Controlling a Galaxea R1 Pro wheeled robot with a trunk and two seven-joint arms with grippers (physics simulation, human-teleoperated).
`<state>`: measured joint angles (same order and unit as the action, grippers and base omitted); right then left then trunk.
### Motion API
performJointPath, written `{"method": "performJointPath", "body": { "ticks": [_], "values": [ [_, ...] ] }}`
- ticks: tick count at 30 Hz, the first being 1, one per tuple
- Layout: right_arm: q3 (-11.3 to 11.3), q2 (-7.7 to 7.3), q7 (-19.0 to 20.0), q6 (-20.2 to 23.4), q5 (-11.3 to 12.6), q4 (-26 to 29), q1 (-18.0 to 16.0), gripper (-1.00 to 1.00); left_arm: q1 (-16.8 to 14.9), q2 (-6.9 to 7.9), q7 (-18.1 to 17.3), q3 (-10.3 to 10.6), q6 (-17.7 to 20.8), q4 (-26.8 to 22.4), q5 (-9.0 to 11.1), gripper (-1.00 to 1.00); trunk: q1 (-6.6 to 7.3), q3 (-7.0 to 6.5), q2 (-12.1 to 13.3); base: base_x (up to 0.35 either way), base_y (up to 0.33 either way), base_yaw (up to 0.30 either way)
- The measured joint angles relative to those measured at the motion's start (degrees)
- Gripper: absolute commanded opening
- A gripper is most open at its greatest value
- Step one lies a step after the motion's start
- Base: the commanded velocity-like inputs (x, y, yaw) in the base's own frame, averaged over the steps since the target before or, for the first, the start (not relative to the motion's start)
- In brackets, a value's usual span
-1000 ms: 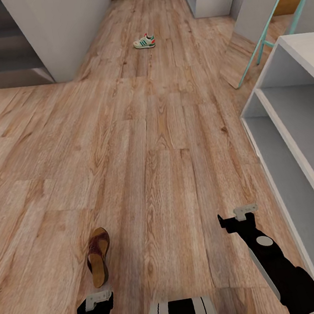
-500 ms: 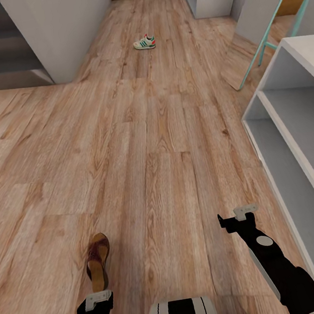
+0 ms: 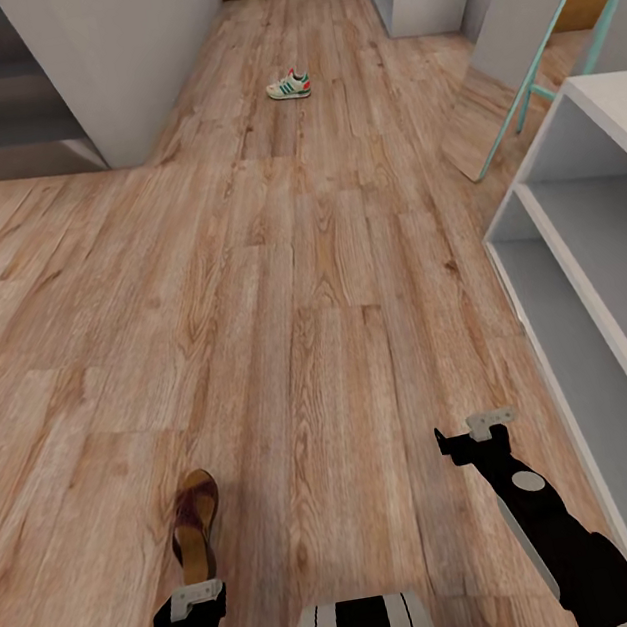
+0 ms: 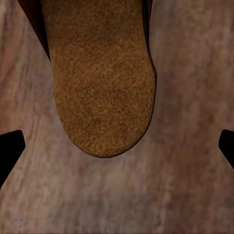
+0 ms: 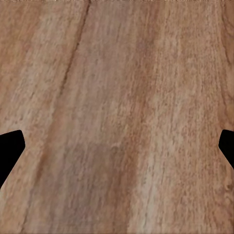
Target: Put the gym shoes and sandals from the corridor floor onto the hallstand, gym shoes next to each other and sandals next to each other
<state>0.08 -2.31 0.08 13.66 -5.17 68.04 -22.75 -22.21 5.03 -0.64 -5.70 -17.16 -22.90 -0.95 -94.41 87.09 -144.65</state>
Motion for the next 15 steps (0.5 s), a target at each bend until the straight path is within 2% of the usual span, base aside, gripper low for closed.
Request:
{"method": "performJointPath", "body": {
  "ticks": [8,15],
  "values": [
    [0.01,-0.02,0.00,0.04,0.00,-0.01,0.00,1.00,0.00,0.00,-0.01,-0.01,0.03,0.00,0.00,1.00,0.01,0.00,0.00,0.161,0.000,0.000],
    [0.00,0.01,0.00,0.03,0.00,-0.01,0.00,1.00,0.00,0.00,0.00,-0.01,0.03,0.00,0.00,1.00,0.00,0.00,0.00,0.060,0.000,0.000]
  ]
}}
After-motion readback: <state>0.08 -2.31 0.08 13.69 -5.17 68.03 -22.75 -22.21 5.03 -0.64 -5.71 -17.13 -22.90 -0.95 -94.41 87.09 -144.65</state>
